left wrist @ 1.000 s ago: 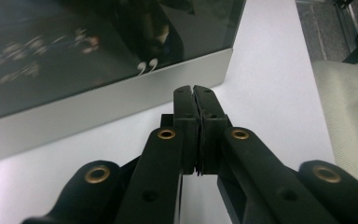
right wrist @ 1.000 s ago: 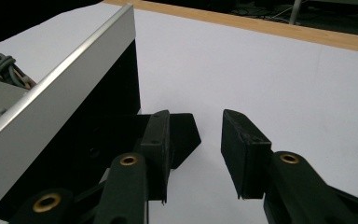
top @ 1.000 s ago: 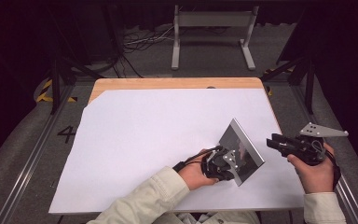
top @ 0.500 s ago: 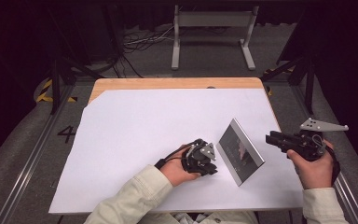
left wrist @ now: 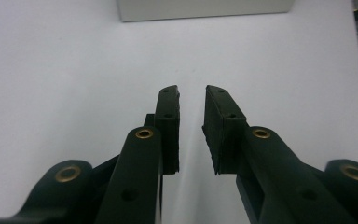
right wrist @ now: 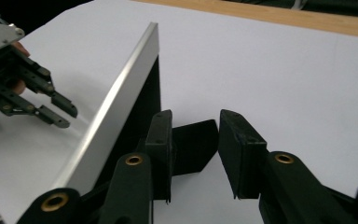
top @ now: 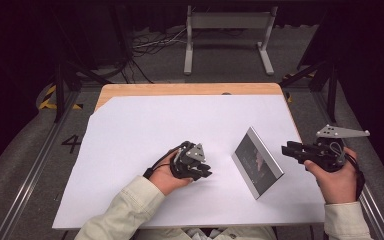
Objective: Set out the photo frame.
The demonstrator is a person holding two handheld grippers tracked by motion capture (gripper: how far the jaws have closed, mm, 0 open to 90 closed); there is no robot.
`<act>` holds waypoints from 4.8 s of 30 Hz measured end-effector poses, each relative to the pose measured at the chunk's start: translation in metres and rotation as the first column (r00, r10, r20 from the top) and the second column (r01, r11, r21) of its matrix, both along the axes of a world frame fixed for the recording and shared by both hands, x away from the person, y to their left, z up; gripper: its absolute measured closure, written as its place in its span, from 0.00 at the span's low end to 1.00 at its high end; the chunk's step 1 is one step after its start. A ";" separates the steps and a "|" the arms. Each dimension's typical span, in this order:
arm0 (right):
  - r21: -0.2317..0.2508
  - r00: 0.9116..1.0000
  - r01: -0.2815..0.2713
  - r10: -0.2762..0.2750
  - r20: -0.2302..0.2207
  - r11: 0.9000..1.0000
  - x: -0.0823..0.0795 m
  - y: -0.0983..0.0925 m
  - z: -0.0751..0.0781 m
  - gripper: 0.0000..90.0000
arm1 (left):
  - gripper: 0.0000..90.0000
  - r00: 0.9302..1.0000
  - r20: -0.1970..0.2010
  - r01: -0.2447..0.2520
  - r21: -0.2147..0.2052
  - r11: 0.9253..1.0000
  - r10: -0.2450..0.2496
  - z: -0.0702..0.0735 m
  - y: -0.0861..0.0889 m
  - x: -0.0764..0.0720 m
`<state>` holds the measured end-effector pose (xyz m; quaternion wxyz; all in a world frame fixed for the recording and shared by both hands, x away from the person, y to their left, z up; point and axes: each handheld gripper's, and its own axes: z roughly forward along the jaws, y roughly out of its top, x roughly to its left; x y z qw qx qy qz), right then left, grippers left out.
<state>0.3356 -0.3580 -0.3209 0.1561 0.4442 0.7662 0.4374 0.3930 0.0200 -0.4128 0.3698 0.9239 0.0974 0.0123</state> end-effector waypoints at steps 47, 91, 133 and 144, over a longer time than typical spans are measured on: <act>-0.022 0.989 0.010 -0.013 -0.149 1.000 0.021 0.045 0.033 0.60 | 0.81 0.987 -0.056 -0.151 -0.033 0.988 0.149 -0.013 0.067 0.022; -0.138 0.959 -0.081 0.039 -0.279 0.987 0.027 0.070 0.020 0.54 | 0.80 0.985 -0.080 -0.156 -0.017 0.988 0.154 -0.015 0.068 0.024; -0.187 0.952 -0.144 0.084 -0.295 0.972 0.025 0.078 0.015 0.93 | 0.80 0.984 -0.085 -0.158 -0.010 0.987 0.157 -0.017 0.069 0.024; -0.195 0.950 -0.203 0.145 -0.276 0.959 0.030 0.081 0.023 0.94 | 0.79 0.979 -0.081 -0.188 -0.015 0.982 0.187 -0.016 0.077 0.023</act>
